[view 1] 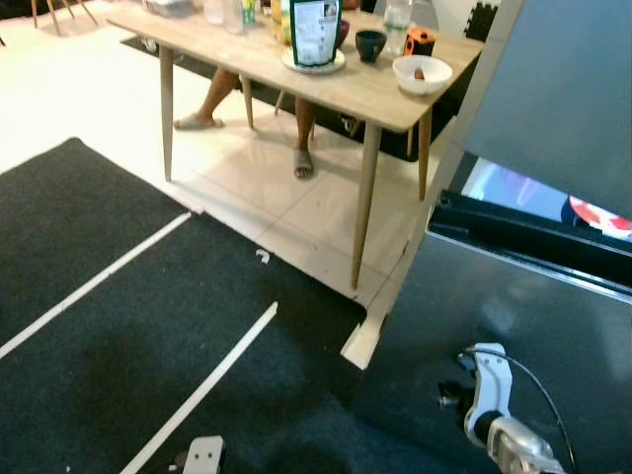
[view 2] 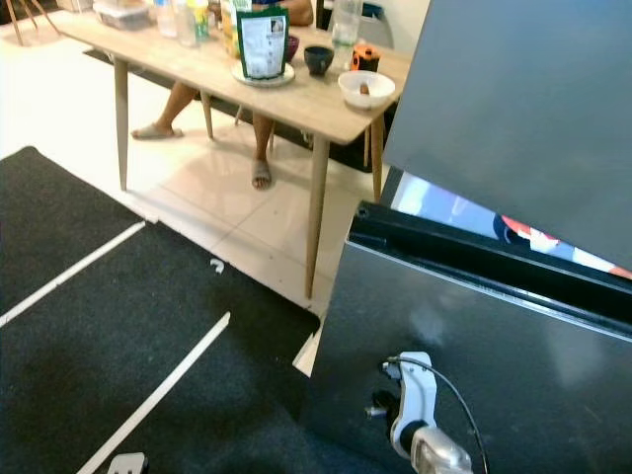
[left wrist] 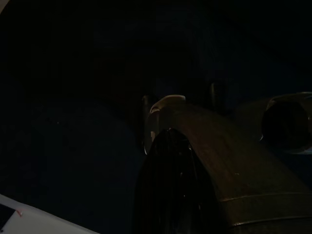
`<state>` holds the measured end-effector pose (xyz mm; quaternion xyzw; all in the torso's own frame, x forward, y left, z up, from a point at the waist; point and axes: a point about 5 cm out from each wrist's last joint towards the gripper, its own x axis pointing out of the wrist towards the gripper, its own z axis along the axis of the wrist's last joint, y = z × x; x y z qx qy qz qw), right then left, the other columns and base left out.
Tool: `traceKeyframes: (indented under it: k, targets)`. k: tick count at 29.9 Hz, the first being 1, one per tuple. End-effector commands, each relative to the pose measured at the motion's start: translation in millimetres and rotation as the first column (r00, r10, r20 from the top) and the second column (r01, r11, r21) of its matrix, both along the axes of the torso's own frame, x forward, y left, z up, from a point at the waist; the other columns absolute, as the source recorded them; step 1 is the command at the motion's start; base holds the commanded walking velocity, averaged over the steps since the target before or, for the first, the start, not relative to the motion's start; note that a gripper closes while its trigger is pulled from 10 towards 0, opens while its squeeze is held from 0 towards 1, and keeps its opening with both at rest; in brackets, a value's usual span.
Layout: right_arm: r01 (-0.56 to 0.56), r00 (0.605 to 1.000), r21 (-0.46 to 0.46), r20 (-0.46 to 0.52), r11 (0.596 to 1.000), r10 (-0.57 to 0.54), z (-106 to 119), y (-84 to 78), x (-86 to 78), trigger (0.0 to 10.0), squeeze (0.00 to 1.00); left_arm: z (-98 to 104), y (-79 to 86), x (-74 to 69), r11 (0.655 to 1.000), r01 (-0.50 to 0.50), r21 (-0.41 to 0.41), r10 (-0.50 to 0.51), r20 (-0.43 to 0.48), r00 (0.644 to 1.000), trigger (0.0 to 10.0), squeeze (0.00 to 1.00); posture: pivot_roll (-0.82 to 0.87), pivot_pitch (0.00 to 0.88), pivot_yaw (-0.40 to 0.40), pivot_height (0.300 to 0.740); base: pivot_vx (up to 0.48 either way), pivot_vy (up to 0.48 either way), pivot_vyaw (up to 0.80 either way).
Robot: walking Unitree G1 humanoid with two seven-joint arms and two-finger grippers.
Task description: Restocking fridge
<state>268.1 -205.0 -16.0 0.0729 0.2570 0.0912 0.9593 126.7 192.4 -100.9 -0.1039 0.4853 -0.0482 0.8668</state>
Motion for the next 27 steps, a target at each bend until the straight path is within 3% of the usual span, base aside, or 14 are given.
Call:
traceKeyframes:
  k: [1, 3, 9, 13, 15, 21, 27]
  targets:
    - [0.031, 0.997, 0.014, 0.071, 0.999, -0.032, 13, -7.0, 10.5, 10.0, 0.00, -7, -10.4, -16.6, 1.000, 0.009, -0.025, -0.010, -0.060, 0.998, 10.0, 0.00, -0.04, 0.112, -0.054, 0.740, 0.000, 0.000, 0.00]
    - [0.033, 0.994, 0.015, 0.104, 0.999, -0.034, 20, -6.6, 17.6, 10.0, 0.00, -7, -10.7, -17.2, 1.000, 0.009, -0.025, -0.011, -0.062, 0.998, 10.0, 0.00, -0.04, 0.121, -0.053, 0.740, 0.000, 0.000, 0.00]
    - [0.053, 0.944, 0.019, 0.325, 0.998, -0.056, 76, -0.4, 65.7, 10.0, 0.00, -7, -11.1, -19.1, 1.000, 0.005, -0.031, -0.007, -0.064, 0.998, 10.0, 0.00, -0.03, 0.126, -0.054, 0.740, 0.000, 0.000, 0.00]
    - [0.055, 0.921, 0.007, 0.385, 0.998, -0.054, 96, 4.1, 80.3, 10.0, 0.00, -7, -10.6, -19.7, 1.000, 0.004, -0.030, -0.006, -0.065, 0.998, 10.0, 0.00, -0.03, 0.127, -0.054, 0.740, 0.000, 0.000, 0.00]
    - [0.063, 0.895, 0.000, 0.443, 0.998, -0.056, 117, 9.0, 94.0, 10.0, 0.00, -7, -9.9, -19.9, 1.000, 0.002, -0.030, -0.004, -0.063, 0.998, 10.0, 0.00, -0.02, 0.129, -0.054, 0.740, 0.000, 0.000, 0.00]
    - [0.065, 0.880, -0.023, 0.473, 0.998, -0.046, 131, 15.1, 102.6, 10.0, 0.00, -7, -10.0, -20.1, 1.000, 0.001, -0.030, -0.003, -0.063, 0.998, 10.0, 0.00, -0.02, 0.128, -0.057, 0.740, 0.000, 0.000, 0.00]
    - [0.086, 0.892, -0.065, 0.450, 0.994, -0.048, 121, 13.2, 97.6, 10.0, 0.00, -8, -11.8, -21.1, 0.999, 0.002, -0.035, -0.004, -0.066, 0.998, 10.0, 0.00, -0.03, 0.127, -0.058, 0.740, 0.000, 0.000, 0.00]
